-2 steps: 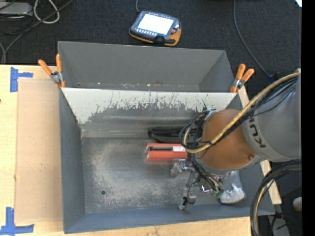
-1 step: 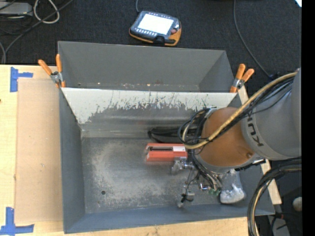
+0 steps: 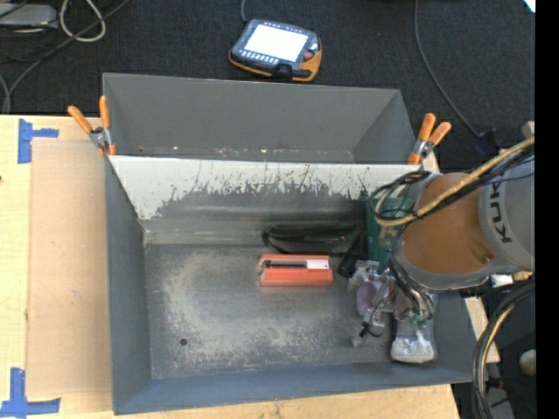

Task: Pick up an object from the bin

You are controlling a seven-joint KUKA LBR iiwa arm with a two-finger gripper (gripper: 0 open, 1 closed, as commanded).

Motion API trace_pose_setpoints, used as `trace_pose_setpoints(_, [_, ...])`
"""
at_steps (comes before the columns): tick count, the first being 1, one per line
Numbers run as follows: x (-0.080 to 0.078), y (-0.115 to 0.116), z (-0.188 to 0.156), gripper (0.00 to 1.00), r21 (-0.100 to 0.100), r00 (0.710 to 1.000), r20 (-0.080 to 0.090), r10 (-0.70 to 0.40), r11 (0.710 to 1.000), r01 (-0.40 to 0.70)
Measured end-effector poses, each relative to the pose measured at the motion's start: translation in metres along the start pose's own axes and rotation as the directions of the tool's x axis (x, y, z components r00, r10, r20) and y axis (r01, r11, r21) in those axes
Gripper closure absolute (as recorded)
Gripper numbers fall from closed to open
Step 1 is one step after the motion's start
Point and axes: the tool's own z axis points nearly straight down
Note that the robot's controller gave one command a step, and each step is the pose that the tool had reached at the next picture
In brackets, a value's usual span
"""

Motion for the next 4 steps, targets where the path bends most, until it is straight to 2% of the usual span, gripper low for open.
trace_pose_setpoints(1, [0.003,-0.006,0.0,0.0,-0.003,1.0,-0.004,0.023,1.0,-0.023])
trace_pose_setpoints(2, [-0.027,-0.043,0.004,0.0,-0.013,1.0,0.01,0.0,1.0,0.0])
trace_pose_setpoints(3, [0.014,-0.038,-0.08,0.0,-0.007,1.0,-0.003,0.017,1.0,-0.017])
trace_pose_setpoints(4, [-0.028,-0.039,-0.169,0.0,-0.007,1.0,0.005,0.022,1.0,-0.022])
